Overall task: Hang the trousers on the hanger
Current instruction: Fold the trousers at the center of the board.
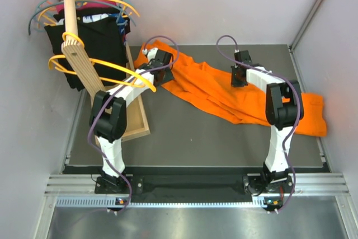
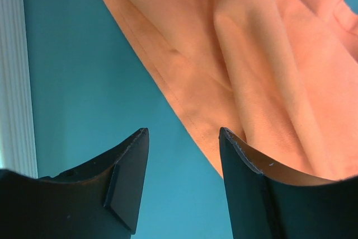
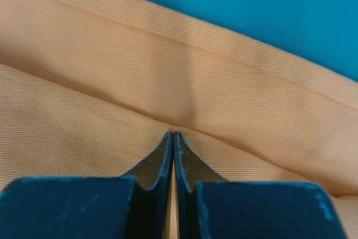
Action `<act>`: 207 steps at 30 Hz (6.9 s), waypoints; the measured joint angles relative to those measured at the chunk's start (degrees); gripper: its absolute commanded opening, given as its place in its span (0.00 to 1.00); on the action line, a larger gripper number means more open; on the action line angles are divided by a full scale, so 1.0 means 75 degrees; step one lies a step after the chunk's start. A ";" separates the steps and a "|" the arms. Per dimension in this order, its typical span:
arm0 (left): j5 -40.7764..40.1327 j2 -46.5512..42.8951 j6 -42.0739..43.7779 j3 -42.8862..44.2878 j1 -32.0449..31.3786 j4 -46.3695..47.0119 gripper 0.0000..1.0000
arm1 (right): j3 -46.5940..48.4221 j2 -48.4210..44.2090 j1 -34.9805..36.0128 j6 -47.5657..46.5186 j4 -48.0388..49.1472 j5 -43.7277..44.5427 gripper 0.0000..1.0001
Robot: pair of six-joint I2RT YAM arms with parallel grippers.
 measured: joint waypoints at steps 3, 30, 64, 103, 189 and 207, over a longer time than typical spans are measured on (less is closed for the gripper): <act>0.0070 0.0000 -0.0032 -0.0061 0.0000 -0.0023 0.58 | 0.0000 -0.0105 0.0000 0.0009 -0.0006 0.0256 0.00; 0.1396 -0.0431 -0.0702 -0.0641 0.0379 -0.0353 0.59 | 0.1285 0.0370 -0.0388 -0.0181 0.0012 0.0833 0.81; 0.0434 0.1982 0.0321 0.1320 0.0752 0.1037 0.00 | -0.0726 -0.2742 0.0600 0.0941 -0.0650 -0.1673 0.67; -0.4529 0.1131 -0.1524 0.0446 -0.0714 -0.1795 0.37 | -0.1591 -0.3273 0.1084 0.1026 -0.0775 -0.1827 0.72; -0.1460 0.4829 -0.0379 0.4039 0.1326 0.4642 0.40 | -0.0493 -0.0938 -0.4234 0.1311 -0.1134 0.3188 0.70; -0.1326 0.4829 -0.0376 0.4048 0.1326 0.4500 0.39 | -0.0044 -0.0618 -0.4406 0.1716 -0.0723 0.3812 0.52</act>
